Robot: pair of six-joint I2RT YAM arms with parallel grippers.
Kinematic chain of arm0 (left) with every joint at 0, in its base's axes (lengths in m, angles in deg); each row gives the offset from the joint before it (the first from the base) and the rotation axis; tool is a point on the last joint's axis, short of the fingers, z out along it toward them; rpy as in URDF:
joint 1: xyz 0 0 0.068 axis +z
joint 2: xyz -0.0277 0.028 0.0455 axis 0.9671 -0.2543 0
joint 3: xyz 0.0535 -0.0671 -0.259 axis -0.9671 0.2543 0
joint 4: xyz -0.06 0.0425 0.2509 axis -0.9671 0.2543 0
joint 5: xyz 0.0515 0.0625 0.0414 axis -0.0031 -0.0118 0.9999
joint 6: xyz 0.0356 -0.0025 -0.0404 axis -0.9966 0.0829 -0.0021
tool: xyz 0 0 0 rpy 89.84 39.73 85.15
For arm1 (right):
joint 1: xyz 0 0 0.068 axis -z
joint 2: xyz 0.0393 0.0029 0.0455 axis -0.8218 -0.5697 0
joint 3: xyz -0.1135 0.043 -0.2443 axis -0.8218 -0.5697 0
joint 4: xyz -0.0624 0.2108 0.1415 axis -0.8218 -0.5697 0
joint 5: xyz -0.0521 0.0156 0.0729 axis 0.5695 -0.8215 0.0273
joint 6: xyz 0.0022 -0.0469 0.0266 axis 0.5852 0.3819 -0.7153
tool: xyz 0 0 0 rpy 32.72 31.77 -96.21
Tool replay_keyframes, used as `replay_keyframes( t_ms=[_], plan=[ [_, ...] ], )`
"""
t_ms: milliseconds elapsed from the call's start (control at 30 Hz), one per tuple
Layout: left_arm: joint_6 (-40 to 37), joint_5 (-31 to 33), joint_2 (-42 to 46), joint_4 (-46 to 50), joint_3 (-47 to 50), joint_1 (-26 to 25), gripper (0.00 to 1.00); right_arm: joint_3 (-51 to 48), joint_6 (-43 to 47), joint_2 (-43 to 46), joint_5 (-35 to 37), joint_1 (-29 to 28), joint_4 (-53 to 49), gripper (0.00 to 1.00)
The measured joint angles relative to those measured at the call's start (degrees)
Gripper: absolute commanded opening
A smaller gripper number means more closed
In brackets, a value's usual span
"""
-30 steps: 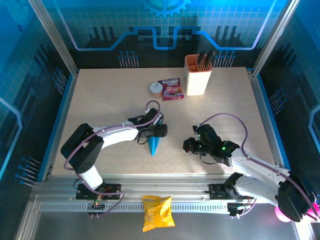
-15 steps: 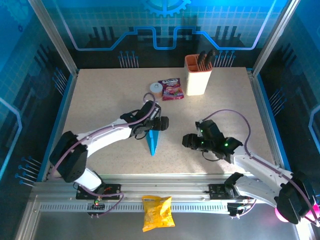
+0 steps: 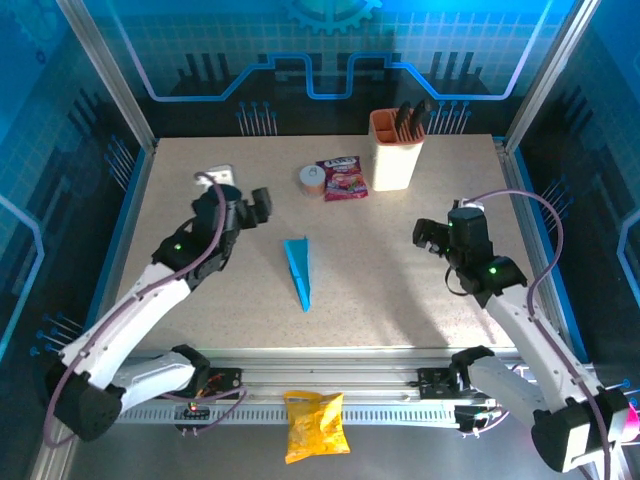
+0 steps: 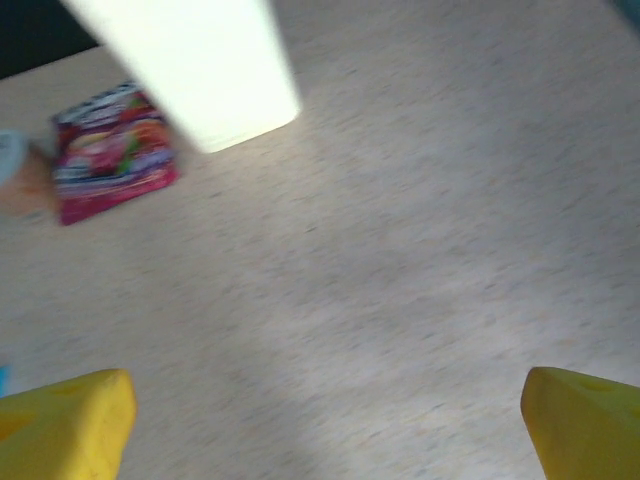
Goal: Fold a paper plane with a square sheet of paper (pick it up from the middle)
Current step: Reset both arms
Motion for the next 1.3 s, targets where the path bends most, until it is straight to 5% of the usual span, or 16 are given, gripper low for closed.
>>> replay_keyframes(
  t_ms=[233, 367, 567, 833, 1033, 1300],
  plan=[
    [-3.9, 1.1, 1.3, -12.4, 14.6, 15.6, 1.0, -9.0, 10.8, -6.1, 3.5, 6.4, 15.2, 0.99],
    [-8.1, 1.4, -4.0, -22.2, 20.5, 19.7, 1.0, -14.3, 14.8, -12.4, 3.5, 7.5, 27.1, 0.99],
    [-12.7, 0.6, -15.6, -41.0, 29.5, 20.9, 1.0, -19.2, 18.9, -23.1, 1.5, 7.5, 46.2, 0.99],
    [-16.3, -9.3, -25.7, -60.7, 34.3, 21.0, 1.0, -25.4, 23.8, -32.9, -7.1, 10.5, 73.0, 0.99],
    [-17.4, -17.7, -28.2, -67.5, 34.3, 22.8, 1.0, -24.2, 25.2, -34.4, -13.5, 11.6, 74.1, 0.99],
    [-18.4, -20.9, -28.5, -70.4, 34.3, 22.8, 1.0, -23.5, 26.8, -34.4, -12.0, 9.7, 75.5, 0.99]
  ],
)
